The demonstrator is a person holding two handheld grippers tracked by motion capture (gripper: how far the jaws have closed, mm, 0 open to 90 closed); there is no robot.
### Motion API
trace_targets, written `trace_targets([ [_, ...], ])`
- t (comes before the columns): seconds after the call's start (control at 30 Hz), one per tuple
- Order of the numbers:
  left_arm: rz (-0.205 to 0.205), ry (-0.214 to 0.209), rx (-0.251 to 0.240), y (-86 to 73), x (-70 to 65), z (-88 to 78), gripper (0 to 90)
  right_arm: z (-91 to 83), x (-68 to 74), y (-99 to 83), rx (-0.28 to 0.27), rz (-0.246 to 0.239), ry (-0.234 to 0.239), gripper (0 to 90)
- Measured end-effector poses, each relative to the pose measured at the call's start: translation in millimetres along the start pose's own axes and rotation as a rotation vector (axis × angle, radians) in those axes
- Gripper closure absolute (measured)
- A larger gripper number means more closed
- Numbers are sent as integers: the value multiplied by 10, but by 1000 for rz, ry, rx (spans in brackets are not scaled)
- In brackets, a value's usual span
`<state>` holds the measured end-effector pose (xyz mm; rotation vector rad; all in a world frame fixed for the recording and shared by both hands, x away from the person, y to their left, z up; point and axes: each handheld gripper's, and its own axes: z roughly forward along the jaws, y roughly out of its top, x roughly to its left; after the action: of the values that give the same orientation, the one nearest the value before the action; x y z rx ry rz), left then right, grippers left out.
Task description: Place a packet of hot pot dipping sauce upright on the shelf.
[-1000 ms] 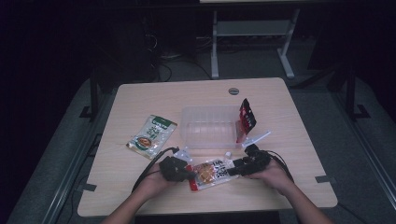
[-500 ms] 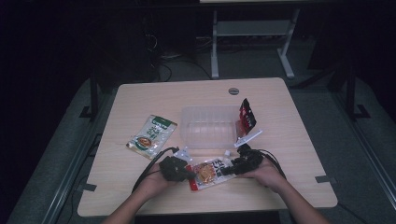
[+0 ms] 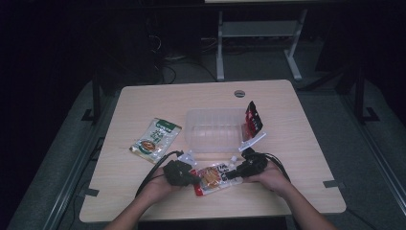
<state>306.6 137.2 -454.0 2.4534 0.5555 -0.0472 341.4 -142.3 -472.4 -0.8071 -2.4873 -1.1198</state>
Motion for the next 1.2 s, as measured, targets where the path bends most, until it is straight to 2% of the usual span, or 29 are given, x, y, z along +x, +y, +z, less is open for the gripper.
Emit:
trace_targets([
  [0.1,4,2,4,3,-3,-1,900,-24,16,5,-28,-23,11,883],
  [0.33,3,-6,7,3,3,-4,900,-113,64,43,-108,-20,58,890],
  [0.6,13,-12,13,-15,8,-22,900,-162,178,115,-178,-33,81,894],
  [0.8,44,13,32,1,-31,-23,899,-203,245,193,-274,-18,175,894],
  [0.83,38,17,30,7,-39,-15,899,-201,273,211,-274,-26,175,895],
  [0.97,59,34,27,23,-39,-11,899,-169,346,255,-285,-43,205,895],
  [1.07,65,39,-1,38,-44,-21,899,-143,409,296,-296,-54,227,895],
  [1.2,62,24,-40,74,-63,-38,899,-96,498,354,-299,-76,253,895],
])
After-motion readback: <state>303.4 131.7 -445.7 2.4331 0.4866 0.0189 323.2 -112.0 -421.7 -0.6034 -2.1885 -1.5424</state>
